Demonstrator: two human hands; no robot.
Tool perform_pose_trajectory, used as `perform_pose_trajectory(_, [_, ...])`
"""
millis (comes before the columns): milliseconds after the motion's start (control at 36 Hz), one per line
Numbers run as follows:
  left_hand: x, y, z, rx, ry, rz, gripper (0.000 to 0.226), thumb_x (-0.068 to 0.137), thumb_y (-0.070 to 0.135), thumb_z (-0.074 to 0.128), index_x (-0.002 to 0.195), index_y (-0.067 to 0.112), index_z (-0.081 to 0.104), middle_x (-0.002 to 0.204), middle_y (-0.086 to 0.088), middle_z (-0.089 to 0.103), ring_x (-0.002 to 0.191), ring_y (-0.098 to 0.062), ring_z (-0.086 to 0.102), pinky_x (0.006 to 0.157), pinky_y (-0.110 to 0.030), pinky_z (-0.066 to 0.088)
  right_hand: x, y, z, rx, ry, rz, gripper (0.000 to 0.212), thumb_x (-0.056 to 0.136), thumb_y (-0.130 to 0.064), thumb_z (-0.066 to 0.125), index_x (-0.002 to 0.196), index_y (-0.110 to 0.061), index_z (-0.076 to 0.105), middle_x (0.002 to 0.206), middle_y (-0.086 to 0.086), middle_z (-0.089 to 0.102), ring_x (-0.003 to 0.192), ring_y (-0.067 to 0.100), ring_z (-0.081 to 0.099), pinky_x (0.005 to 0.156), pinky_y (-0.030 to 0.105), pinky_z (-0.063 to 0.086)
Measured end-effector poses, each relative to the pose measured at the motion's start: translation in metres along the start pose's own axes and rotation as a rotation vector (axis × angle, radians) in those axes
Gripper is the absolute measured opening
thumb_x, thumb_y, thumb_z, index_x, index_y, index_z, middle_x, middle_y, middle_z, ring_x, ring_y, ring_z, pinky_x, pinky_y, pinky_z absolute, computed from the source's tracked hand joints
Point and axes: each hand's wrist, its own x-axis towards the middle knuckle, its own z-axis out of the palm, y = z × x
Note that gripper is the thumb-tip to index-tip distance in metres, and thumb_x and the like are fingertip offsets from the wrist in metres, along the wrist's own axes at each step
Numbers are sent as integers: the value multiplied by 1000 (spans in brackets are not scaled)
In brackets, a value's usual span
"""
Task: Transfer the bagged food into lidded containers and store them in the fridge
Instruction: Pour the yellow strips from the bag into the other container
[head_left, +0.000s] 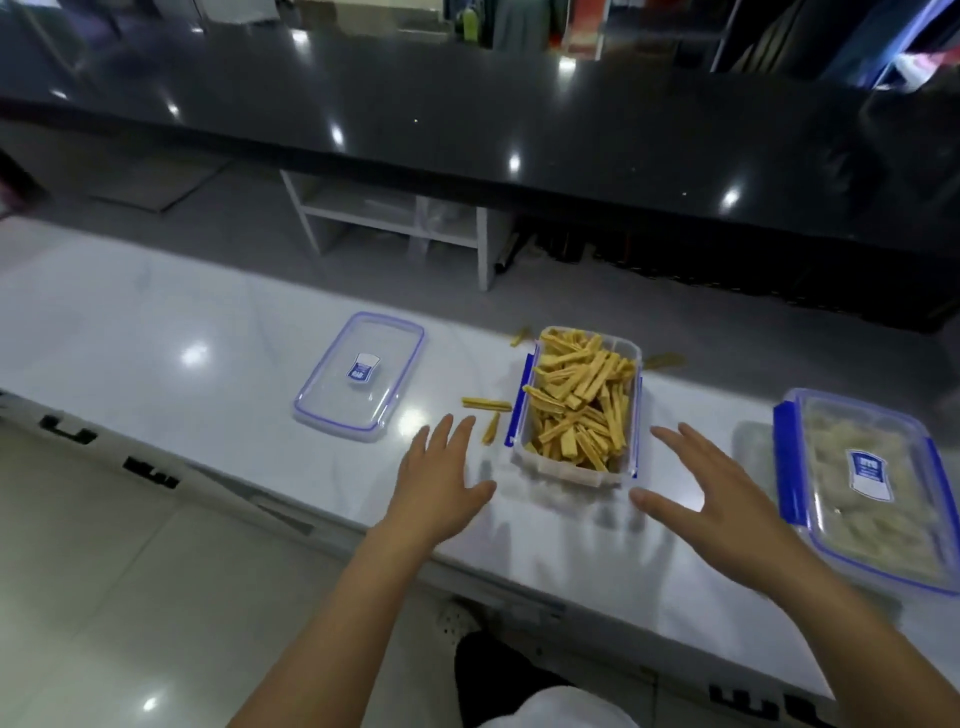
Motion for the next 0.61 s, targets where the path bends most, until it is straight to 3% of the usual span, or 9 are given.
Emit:
perform_pose_trajectory(194, [83, 12, -19, 141, -21, 150, 67, 92, 43, 63, 151, 22, 38, 155, -1, 42, 140, -25, 39, 114, -38, 33, 61, -1, -13, 89, 59, 57, 82, 79, -71, 51, 152, -49, 22, 165, -15, 14, 152, 16, 16, 119, 50, 27])
perform_pose_trajectory(333, [103, 8, -17, 203, -37, 242, 44, 93, 40, 60, 137, 35, 56, 136, 11, 59, 121, -17, 53, 100, -31, 40, 104, 22, -24, 120, 118, 71, 64, 95, -39, 61, 152, -42, 31, 164, -7, 24, 150, 17, 21, 117, 44, 27])
perform_pose_trajectory(417, [105, 0, -16, 170, -42, 254, 39, 96, 33, 60, 135, 36, 60, 126, 8, 65, 110, -17, 58, 93, -31, 44, 130, 32, -35, 94, 124, 70, 64, 95, -25, 64, 150, -38, 35, 162, -3, 30, 147, 23, 30, 114, 50, 36])
perform_pose_trajectory(500, [105, -4, -18, 140, -43, 262, 35, 97, 27, 62, 131, 31, 66, 113, 4, 70, 97, -20, 63, 83, -31, 49, 161, 36, -43, -3, 113, 47, 62, 92, -14, 66, 145, -35, 43, 156, 1, 38, 134, 28, 44, 103, 53, 43])
perform_pose_trajectory(611, [110, -4, -23, 183, -77, 264, 25, 91, 25, 66, 115, 26, 73, 96, 2, 70, 85, -21, 64, 72, -32, 48, 202, 45, -44, -275, 38, 126, 56, 93, -21, 62, 145, -35, 47, 158, 9, 36, 144, 35, 31, 114, 51, 31])
